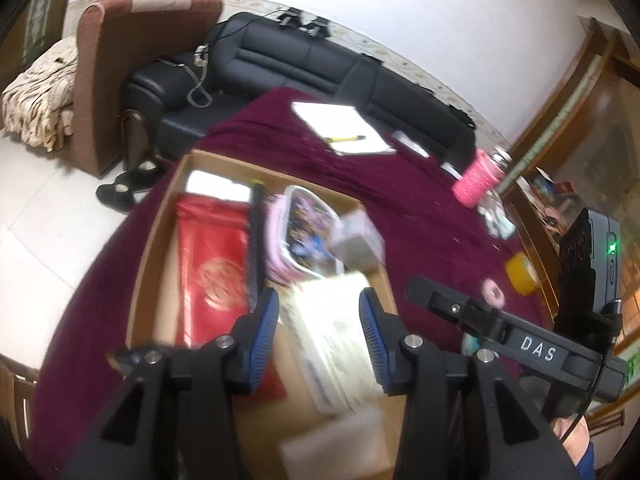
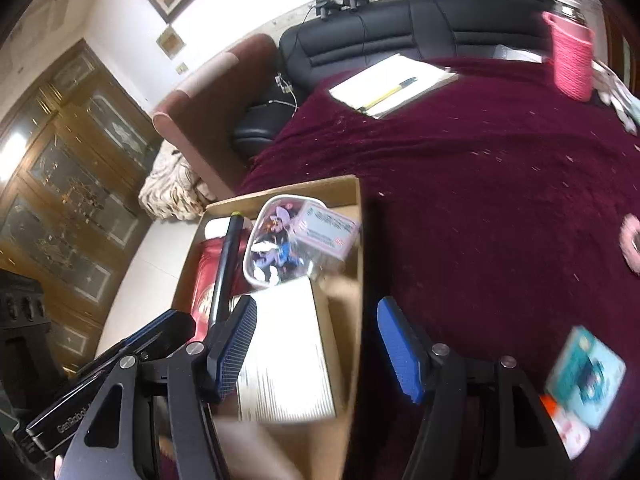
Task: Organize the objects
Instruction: 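Move both grippers back to the markers on the carpet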
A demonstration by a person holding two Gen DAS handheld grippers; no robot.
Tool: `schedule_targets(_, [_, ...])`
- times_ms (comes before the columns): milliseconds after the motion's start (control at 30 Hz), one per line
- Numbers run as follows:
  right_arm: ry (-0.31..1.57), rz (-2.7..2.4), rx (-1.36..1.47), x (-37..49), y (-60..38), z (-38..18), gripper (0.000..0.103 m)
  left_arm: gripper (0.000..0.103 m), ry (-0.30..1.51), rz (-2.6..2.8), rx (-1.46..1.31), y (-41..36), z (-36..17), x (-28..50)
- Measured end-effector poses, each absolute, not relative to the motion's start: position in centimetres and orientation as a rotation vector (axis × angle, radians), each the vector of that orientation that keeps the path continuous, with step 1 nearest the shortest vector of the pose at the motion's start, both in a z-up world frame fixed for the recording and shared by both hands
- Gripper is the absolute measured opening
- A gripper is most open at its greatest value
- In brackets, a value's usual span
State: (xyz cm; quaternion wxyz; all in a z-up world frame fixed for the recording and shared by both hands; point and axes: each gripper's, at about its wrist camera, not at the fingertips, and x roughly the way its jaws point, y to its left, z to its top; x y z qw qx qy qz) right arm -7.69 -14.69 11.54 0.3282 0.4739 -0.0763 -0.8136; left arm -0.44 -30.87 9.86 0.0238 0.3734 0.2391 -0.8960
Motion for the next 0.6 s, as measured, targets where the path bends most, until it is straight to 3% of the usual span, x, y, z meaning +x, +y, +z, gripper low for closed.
schedule_targets(233, [-0.304, -2.177, 1.212, -4.0, -5.3, 11.8, 0.068, 0.04, 0.613, -2.954, 1.228, -23.9, 10.9, 2.4])
schedule_targets(600, [-0.456, -2.306, 1.156, 1.4, 7.9, 11.7, 0.072, 0.04, 0.294, -3.089, 1.479, -13.5, 8.1, 3.8])
